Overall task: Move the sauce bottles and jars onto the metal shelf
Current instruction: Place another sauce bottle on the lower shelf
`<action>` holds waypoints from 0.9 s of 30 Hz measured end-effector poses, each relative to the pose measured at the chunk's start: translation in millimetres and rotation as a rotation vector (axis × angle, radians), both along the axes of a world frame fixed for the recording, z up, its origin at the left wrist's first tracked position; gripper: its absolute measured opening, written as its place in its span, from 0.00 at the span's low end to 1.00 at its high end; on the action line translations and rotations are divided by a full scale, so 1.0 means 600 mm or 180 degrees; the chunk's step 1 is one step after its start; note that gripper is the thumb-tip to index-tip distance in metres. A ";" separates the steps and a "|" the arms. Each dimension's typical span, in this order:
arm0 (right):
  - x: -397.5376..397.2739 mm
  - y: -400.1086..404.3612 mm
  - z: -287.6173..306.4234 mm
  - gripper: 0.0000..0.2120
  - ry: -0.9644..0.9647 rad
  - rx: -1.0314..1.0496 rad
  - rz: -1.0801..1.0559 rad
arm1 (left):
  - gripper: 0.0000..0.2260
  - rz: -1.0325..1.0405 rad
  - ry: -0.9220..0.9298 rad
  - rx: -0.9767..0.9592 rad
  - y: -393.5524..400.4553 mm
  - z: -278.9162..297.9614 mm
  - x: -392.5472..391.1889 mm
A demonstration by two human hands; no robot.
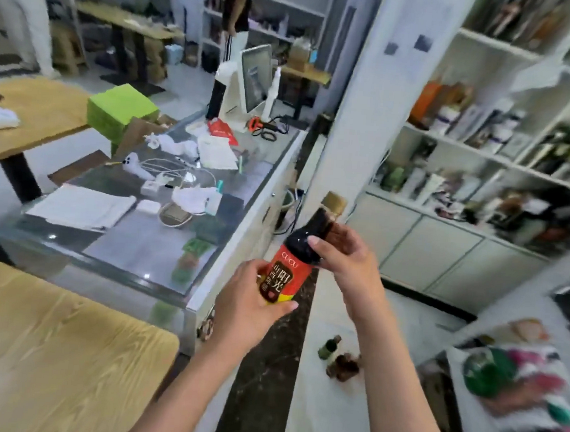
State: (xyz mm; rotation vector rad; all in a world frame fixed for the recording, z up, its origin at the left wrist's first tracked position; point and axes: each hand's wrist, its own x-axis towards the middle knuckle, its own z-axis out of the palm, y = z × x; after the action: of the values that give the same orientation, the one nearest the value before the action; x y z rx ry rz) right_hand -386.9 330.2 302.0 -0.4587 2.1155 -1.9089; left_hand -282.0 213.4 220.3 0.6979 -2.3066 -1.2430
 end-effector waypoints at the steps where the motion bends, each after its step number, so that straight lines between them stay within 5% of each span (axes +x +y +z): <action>1: 0.000 0.043 -0.004 0.21 0.0064 0.0053 -0.0077 | 0.33 -0.0086 -0.0027 -0.0060 0.033 0.009 -0.014; 8: -0.008 0.348 -0.012 0.30 0.0295 0.0117 -0.0896 | 0.31 -0.0648 0.0011 -0.0279 0.330 0.056 -0.108; 17: -0.040 0.708 -0.004 0.19 0.0590 -0.0199 -0.1792 | 0.33 -0.1454 0.0183 -0.0317 0.705 0.070 -0.203; 23: -0.067 0.850 0.023 0.17 0.0816 -0.0432 -0.2235 | 0.32 -0.2013 0.0317 -0.0363 0.841 0.103 -0.263; 27: -0.109 0.908 0.039 0.19 0.0999 -0.0414 -0.2463 | 0.25 -0.2651 0.0394 0.0217 0.888 0.108 -0.332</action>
State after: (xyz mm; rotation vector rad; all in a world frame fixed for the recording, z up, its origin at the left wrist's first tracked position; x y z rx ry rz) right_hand -452.6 874.8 325.4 0.0804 2.6392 -2.5181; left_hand -481.1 746.4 285.1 -0.3836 -2.5257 -1.6311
